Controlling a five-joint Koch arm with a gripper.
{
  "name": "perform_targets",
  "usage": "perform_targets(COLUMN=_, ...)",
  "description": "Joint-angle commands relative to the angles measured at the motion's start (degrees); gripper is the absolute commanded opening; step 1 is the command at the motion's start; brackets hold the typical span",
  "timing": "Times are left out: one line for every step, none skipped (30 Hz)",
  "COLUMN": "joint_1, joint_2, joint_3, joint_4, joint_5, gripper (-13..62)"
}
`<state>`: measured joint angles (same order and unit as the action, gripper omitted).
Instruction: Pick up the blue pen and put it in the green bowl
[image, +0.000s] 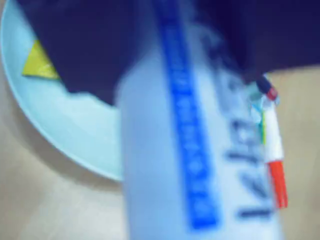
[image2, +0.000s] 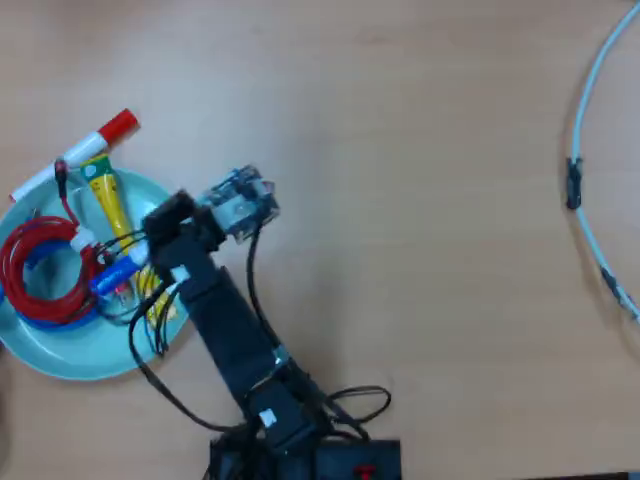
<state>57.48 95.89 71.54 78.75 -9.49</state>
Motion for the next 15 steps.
perform_targets(joint_1=-4.0, joint_2=2.6, joint_3=-6.5, joint_4=-6.9, joint_5=-1.4, gripper=-7.1)
perform_targets(joint_1=-5.3, joint_2=2.5, joint_3=-6.4, joint_4=-7.8, joint_5=-1.4, gripper=-7.1)
perform_targets(joint_1=-6.3, joint_2=2.4, joint_3=-6.2, joint_4=-8.9, joint_5=-1.4, gripper=-7.1)
perform_targets(joint_1=-7.5, joint_2=1.6, joint_3=-6.2, joint_4=-10.1, joint_5=-1.4, gripper=-7.1)
perform_targets(joint_1=-8.4, joint_2=0.5, joint_3=-6.0, joint_4=-11.3, joint_5=-1.4, gripper=-7.1)
perform_targets(joint_1=-9.5, joint_2=-0.8, joint_3=-6.0, joint_4=-12.6, joint_5=-1.4, gripper=-7.1)
perform_targets(joint_1=-10.5, joint_2=-2.4, joint_3=-6.0, joint_4=-13.7, joint_5=-1.3, gripper=-7.1)
perform_targets(joint_1=-11.6, joint_2=-3.8, joint_3=-6.0, joint_4=-14.7, joint_5=-1.3, gripper=-7.1)
perform_targets(joint_1=-12.4, joint_2=-4.9, joint_3=-6.0, joint_4=-15.6, joint_5=-1.3, gripper=-7.2)
perform_targets(joint_1=-13.0, joint_2=-5.8, joint_3=-6.1, joint_4=-16.7, joint_5=-1.3, gripper=-7.2)
perform_targets(joint_1=-13.7, joint_2=-6.9, joint_3=-6.0, joint_4=-17.8, joint_5=-1.3, gripper=-7.1)
perform_targets(joint_1=-14.2, joint_2=-7.9, joint_3=-5.9, joint_4=-19.0, joint_5=-1.3, gripper=-7.2)
perform_targets(joint_1=-14.7, joint_2=-9.1, joint_3=-5.9, joint_4=-20.0, joint_5=-1.3, gripper=-7.1)
perform_targets(joint_1=-15.1, joint_2=-10.4, joint_3=-5.9, joint_4=-21.1, joint_5=-1.2, gripper=-7.2)
perform_targets(joint_1=-15.7, joint_2=-11.5, joint_3=-6.0, joint_4=-22.1, joint_5=-1.2, gripper=-7.1)
